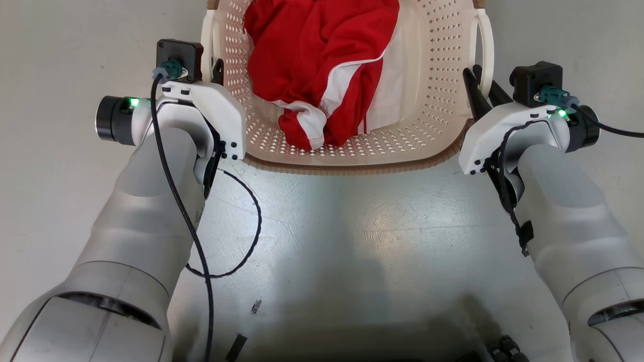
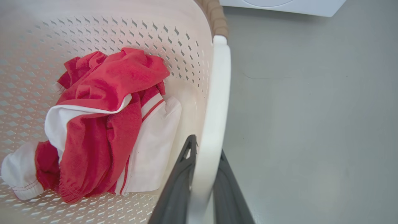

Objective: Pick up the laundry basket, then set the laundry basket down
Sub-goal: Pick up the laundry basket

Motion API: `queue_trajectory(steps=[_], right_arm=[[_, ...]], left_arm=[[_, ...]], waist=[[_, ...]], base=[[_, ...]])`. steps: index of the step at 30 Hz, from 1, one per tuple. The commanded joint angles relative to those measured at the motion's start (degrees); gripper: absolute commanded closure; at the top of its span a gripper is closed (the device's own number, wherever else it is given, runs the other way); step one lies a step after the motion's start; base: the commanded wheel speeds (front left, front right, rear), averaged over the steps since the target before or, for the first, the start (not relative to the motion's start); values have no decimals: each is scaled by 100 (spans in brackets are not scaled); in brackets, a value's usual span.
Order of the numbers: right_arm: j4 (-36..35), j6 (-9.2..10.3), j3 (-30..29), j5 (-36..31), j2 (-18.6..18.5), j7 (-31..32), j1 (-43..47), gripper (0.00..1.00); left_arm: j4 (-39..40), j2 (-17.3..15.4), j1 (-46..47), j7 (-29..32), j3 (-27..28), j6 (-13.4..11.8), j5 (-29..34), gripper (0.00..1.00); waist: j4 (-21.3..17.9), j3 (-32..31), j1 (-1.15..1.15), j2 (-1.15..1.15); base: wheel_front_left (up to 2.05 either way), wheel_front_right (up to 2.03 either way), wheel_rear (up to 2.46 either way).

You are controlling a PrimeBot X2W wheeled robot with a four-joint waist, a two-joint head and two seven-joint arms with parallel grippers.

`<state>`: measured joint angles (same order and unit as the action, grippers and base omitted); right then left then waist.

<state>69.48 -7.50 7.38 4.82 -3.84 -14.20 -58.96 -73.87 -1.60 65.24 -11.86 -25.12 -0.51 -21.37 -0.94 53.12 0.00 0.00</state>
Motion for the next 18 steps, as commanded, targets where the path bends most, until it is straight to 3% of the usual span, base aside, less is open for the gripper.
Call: queue_trajectory(steps=[1, 11, 18], right_arm=[[11, 1, 125, 23, 96, -73, 168, 100], [164, 1, 530, 273, 96, 65, 305, 100], [14, 1, 1144, 869, 96, 497, 541, 100]], left_arm=[[34, -134, -97, -35, 16, -17, -23, 100], [15, -131, -334, -1, -38, -40, -139, 100], [2, -137, -652, 72, -42, -74, -232, 100]], waist=[[1, -16, 0, 0], [-27, -312, 0, 0], [-125, -756, 0, 0]], base=[[0, 0, 0], [0, 0, 0], [0, 0, 0]])
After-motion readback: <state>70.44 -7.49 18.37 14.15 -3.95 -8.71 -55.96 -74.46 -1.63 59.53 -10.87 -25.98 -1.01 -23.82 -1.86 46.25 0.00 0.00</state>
